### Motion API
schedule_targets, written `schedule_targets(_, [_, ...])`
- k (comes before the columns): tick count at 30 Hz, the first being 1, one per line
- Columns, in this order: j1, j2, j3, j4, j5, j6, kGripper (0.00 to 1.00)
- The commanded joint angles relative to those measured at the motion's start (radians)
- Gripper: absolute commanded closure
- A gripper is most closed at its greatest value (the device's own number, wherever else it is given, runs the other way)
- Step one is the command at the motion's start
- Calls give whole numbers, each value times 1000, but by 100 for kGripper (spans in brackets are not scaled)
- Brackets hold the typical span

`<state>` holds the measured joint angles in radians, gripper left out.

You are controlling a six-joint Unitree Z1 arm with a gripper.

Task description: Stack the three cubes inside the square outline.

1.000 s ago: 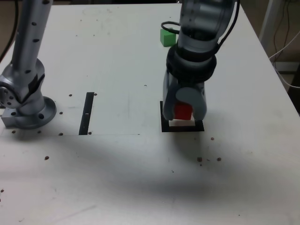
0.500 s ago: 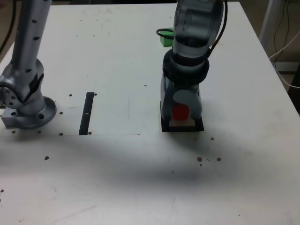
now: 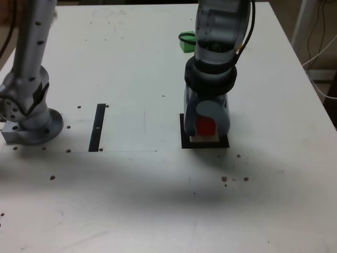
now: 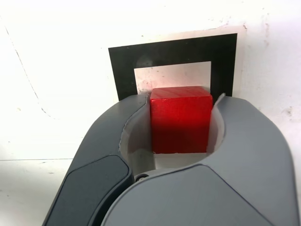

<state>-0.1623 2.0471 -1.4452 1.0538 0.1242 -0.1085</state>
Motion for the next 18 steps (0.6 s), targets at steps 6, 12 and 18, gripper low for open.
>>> schedule_targets(6, [1,-4,10,1,0,5,2])
schedule_targets(12, [1,-32,2,31,10,6,1])
schedule_targets(18, [43,-71,-89,160,41,82,1])
